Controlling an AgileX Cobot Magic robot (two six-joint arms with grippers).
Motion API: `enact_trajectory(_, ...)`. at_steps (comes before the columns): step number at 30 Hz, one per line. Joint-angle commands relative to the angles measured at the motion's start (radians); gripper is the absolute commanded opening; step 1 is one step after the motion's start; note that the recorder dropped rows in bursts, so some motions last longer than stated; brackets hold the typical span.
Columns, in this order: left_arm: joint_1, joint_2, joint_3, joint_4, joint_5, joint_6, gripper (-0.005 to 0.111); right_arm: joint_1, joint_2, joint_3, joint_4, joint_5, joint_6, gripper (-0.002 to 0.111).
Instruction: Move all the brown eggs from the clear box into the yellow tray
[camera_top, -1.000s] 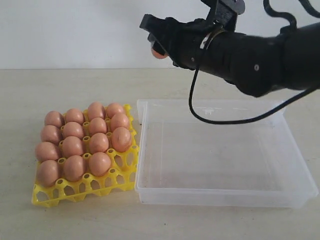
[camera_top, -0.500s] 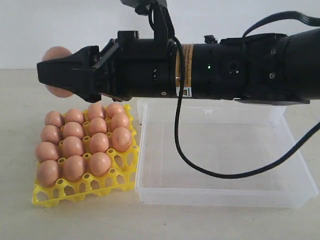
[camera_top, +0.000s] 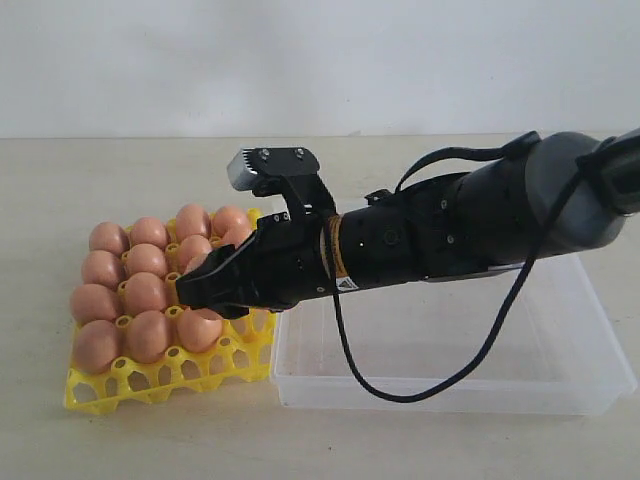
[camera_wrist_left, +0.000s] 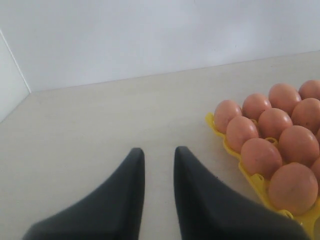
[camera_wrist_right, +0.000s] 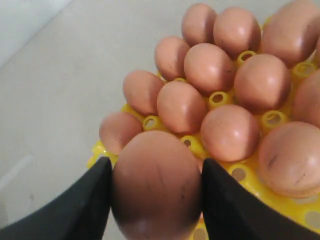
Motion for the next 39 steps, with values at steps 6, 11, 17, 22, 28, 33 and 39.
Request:
enact_trajectory(6,-0.005,-0.002,0.004,-0.002,-0.002,-0.002,0.022,-0.001,0.044,-0.005,-0.028,0.166,-0.114,-0.001)
enact_trajectory(11,-0.005,-0.002,0.004,-0.002,-0.002,-0.002,0.022,-0.001,0.078,-0.005,-0.012,0.167,-0.126,-0.001)
enact_trajectory(17,-0.005,-0.002,0.004,-0.002,-0.002,-0.002,0.022,-0.001,0.078,-0.005,-0.012,0.165,-0.158,-0.001)
enact_trajectory(22,-0.005,-0.002,0.004,-0.002,-0.002,-0.002,0.022,-0.001,0.078,-0.005,-0.012,0.161,-0.158,0.012)
enact_trajectory(28,-0.005,-0.002,0.004,-0.002,-0.002,-0.002,0.022,-0.001,0.078,-0.005,-0.012,0.159,-0.158,0.056)
enact_trajectory(33,-0.005,-0.002,0.004,-0.002,-0.002,-0.002,0.022,-0.001,0.076,-0.005,-0.012,0.159,-0.151,0.061)
enact_trajectory(39,-0.005,-0.002,0.004,-0.002,-0.002,-0.002,0.022,-0.001,-0.013,-0.005,-0.012,0.171,-0.118,0.061)
